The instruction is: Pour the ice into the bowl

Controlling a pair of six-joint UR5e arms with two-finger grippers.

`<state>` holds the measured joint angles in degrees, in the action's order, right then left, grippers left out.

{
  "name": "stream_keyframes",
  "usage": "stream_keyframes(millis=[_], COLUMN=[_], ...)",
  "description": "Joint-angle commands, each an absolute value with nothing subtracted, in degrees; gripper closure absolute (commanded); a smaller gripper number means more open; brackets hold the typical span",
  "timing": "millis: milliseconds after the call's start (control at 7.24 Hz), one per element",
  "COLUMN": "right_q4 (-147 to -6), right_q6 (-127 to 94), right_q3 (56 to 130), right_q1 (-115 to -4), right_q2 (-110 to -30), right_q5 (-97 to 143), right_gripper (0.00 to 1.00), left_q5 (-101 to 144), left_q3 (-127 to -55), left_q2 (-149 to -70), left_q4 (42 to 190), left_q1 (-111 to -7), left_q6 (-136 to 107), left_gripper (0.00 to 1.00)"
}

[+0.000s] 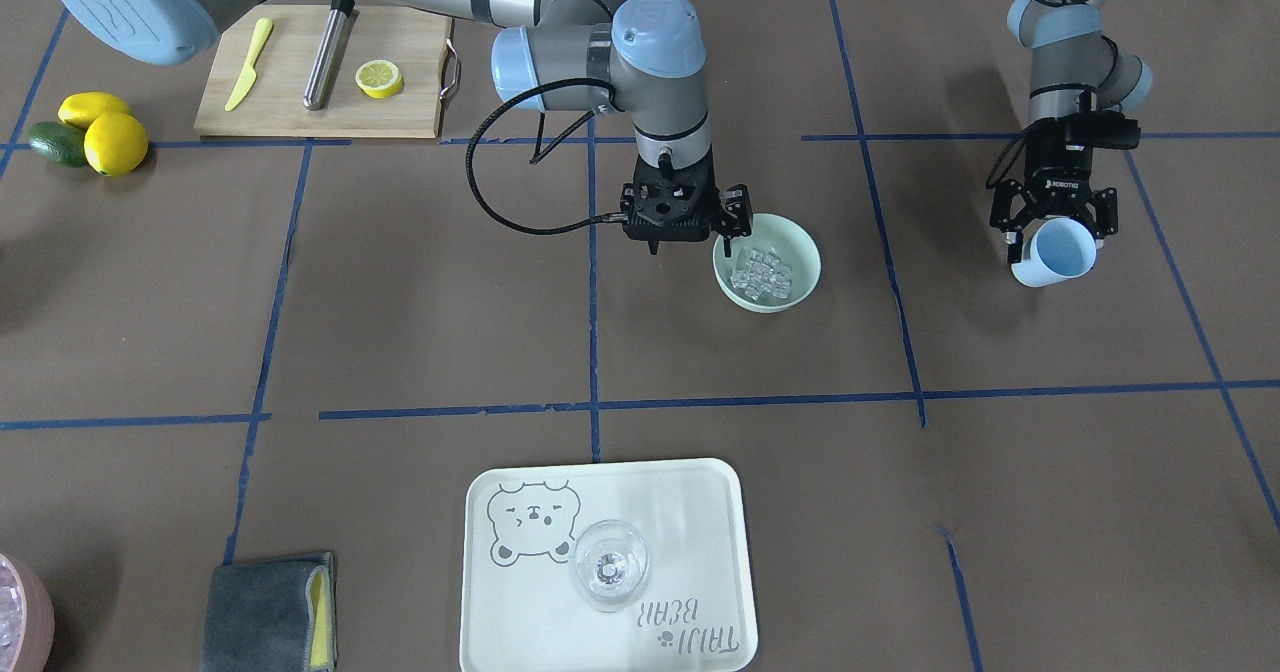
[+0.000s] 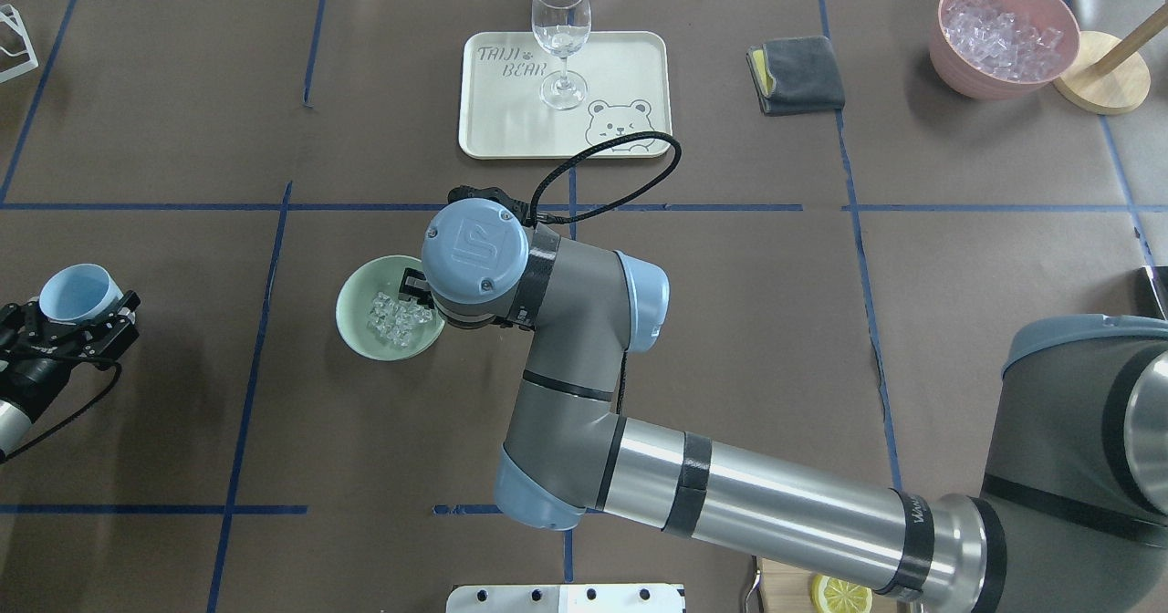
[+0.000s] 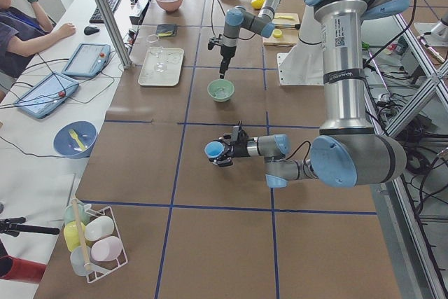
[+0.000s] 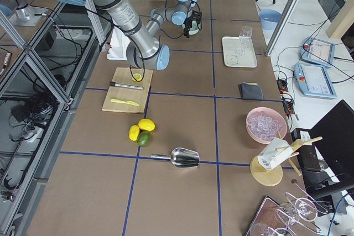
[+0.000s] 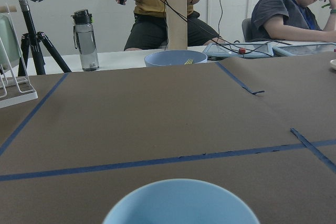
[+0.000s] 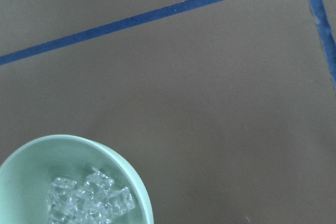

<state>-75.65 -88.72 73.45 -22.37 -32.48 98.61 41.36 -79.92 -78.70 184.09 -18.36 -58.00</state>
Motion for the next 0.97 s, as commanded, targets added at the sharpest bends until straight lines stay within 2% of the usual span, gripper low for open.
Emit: stream_keyframes(millis=[0,415,829], right_q4=[-75.4,-70.6,-70.6], right_q6=[-88.6,-88.5,-88.7], right_q3=[71.6,66.4,66.4], right_q1=[-22.4,-22.3,-22.3], right_q2=[-31.6,-30.1,-29.8], right_q5=[98.6,98.4,98.3], right_gripper=[0.0,0.03,0.03], left_q5=[43.7,46.8,46.8], left_q3=[-82.0,-86.5,-86.7], left_q2=[-77.9,-73.9,-73.3], left_q4=[184.1,183.9,183.9], left_q1=[-18.9,-20.0,-20.0], left_q6=[-57.8,-54.9,-54.9], left_gripper=[0.0,0.0,0.0])
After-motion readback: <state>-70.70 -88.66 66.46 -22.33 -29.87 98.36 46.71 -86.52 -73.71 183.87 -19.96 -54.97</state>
